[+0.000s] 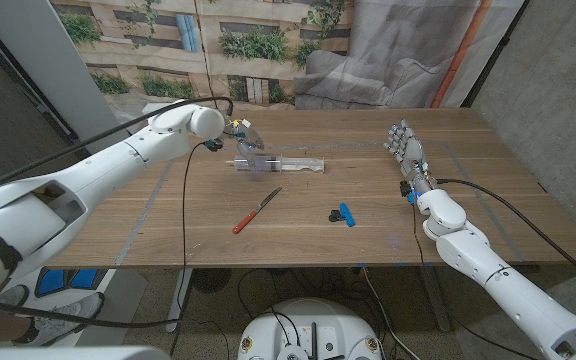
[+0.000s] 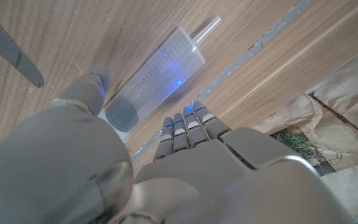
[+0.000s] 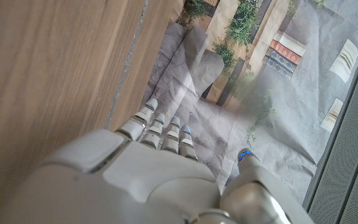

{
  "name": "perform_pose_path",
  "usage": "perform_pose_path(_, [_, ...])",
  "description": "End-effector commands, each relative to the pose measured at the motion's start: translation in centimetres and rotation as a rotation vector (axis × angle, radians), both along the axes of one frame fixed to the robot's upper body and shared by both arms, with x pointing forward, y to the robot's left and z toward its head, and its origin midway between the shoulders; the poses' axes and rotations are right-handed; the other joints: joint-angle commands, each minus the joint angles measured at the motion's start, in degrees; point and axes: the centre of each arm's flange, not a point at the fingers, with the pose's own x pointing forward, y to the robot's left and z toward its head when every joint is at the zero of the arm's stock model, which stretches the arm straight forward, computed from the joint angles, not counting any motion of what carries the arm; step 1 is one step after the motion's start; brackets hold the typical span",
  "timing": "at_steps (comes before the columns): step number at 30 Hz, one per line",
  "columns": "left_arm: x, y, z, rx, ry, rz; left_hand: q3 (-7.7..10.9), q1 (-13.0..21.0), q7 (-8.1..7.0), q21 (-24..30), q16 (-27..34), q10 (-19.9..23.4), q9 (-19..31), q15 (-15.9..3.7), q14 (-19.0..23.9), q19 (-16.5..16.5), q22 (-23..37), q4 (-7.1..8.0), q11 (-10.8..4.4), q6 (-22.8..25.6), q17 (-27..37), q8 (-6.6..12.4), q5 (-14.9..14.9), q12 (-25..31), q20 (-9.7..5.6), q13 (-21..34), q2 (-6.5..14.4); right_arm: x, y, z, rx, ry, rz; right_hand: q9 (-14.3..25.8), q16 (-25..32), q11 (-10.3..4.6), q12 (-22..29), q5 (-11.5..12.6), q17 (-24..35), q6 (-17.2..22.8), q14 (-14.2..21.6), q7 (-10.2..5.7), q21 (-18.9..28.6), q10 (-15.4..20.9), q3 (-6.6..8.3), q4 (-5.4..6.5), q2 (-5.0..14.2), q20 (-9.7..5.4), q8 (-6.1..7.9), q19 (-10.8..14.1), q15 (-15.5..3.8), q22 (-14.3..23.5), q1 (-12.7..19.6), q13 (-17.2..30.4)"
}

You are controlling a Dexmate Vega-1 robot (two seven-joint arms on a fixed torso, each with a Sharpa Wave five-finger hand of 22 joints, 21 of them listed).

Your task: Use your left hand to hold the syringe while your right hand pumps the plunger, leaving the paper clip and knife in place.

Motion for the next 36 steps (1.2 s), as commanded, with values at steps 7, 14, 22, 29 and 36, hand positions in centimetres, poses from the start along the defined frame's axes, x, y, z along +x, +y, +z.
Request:
perform_pose_path(7, [2.4, -1.8, -1.8, 0.058, -0.016, -0.031, -2.27, 3.45, -0.61, 0.65, 0.51, 5.5, 0.23, -1.62, 4.86, 6.61, 0.06, 0.13, -1.77, 4.18, 0.14, 0.7, -0.07, 1.12, -2.26, 0.27, -0.05, 0.2, -0.2, -0.2, 0.007, 0.004, -0.005, 0.12, 0.16, -0.17, 0.51, 0.06, -0.05, 0.58, 0.23, 0.06, 0.44, 0.43, 0.53, -0.09, 0.26, 0.77, 0.25, 0.16, 0.06, 0.16, -0.17, 0.26])
perform_pose_path(14, [2.6, -2.2, -2.4, 0.07, -0.041, -0.04, -5.03, 6.5, -2.77, 0.64, 0.54, 12.0, 0.33, -4.74, 10.36, 12.03, 0.16, 0.28, -5.74, 10.51, 0.12, 1.49, -0.02, 1.69, -2.56, 0.39, -0.07, 0.1, -0.6, -0.2, 0.018, -0.002, -0.013, 0.13, 0.17, -0.2, 0.49, 0.02, -0.08, 0.67, 0.24, 0.01, 0.44, 0.37, 0.56, -0.11, 0.24, 0.94, 0.27, 0.12, 0.05, 0.17, -0.19, 0.26])
perform_pose_path(22, [2.5, -2.3, -2.6, 0.042, -0.08, -0.049, -7.75, 8.65, -4.97, 0.66, 1.01, 17.46, 0.38, -8.39, 16.1, 16.19, 0.2, 0.44, -8.69, 14.62, 0.17, 1.29, 0.11, 1.9, -1.95, 0.36, 0.0, 0.2, -0.9, -0.2, 0.019, 0.001, -0.015, 0.14, 0.21, -0.26, 0.48, -0.02, -0.09, 0.72, 0.31, -0.02, 0.47, 0.35, 0.58, -0.12, 0.22, 0.99, 0.26, 0.14, 0.18, 0.17, -0.24, 0.27])
perform_pose_path(29, [2.6, -2.5, -3.0, 0.04, -0.081, -0.054, -10.07, 10.54, -4.17, 1.17, 1.44, 21.47, 0.43, -8.87, 22.44, 21.1, 0.24, 0.61, -8.93, 17.08, 0.2, 0.44, 0.39, 1.73, -1.8, 0.22, 0.67, 0.3, -1.0, -0.4, 0.024, 0.001, -0.013, 0.15, 0.24, -0.25, 0.5, -0.03, -0.11, 0.77, 0.4, -0.05, 0.5, 0.41, 0.63, -0.15, 0.25, 1.13, 0.26, 0.17, 0.22, 0.17, -0.21, 0.27])
perform_pose_path(36, [2.8, -2.7, -3.7, 0.022, -0.05, -0.056, -11.76, 13.51, -3.8, 2.56, 1.24, 24.32, 0.38, -8.92, 26.42, 28.97, 0.3, 0.6, -8.63, 20.49, 0.26, -0.23, 0.56, 1.25, -0.41, 0.33, 1.9, 0.0, -1.2, -0.7, 0.028, 0.002, -0.021, 0.15, 0.28, -0.33, 0.5, -0.05, -0.13, 0.9, 0.51, -0.03, 0.5, 0.41, 0.67, -0.16, 0.26, 1.2, 0.3, 0.14, 0.18, 0.18, -0.22, 0.28])
